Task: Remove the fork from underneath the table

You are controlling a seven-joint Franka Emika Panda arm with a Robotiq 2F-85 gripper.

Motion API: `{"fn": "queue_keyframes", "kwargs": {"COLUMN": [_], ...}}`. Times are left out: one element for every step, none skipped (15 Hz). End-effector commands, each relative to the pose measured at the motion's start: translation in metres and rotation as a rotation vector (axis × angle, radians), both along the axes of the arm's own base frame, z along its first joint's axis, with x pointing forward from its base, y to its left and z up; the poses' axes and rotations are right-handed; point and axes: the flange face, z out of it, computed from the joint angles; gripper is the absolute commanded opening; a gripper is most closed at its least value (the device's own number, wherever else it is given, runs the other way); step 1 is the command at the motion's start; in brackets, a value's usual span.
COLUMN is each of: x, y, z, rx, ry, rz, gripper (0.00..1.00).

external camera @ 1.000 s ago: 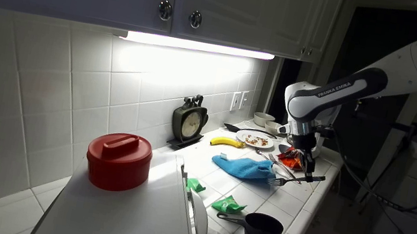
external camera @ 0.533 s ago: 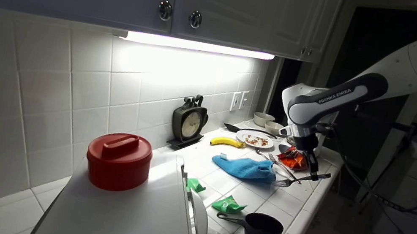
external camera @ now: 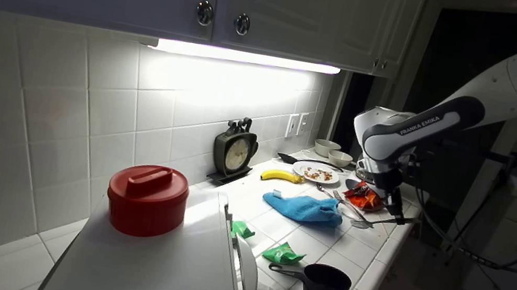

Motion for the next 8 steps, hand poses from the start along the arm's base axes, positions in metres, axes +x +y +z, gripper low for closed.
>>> {"fn": "queue_keyframes", "kwargs": {"x": [-0.013,-0.013,-0.012,-0.011,-0.010,-0.007,-0.005,-0.003], "y": [-0.008,-0.012,-0.017,-0.022,-0.027,-0.032,-0.037,-0.041], "z": [-0.005,-0.007,-0.009,-0.011,-0.012,-0.014,-0.017,-0.020], "rx": [-0.093,-0.107,-0.121,-0.137,-0.152,-0.172,-0.183,-0.188], "ry": [-0.014,-0.035,-0.057,-0.088,-0.121,-0.153,-0.185,-0.213], "rz": [-0.125,-0.149,-0.169,-0.188,-0.196,-0.201,-0.200,-0.199], "gripper": [0.05,0.05,0.05,0.05,0.05,0.05,0.05,0.05]}}
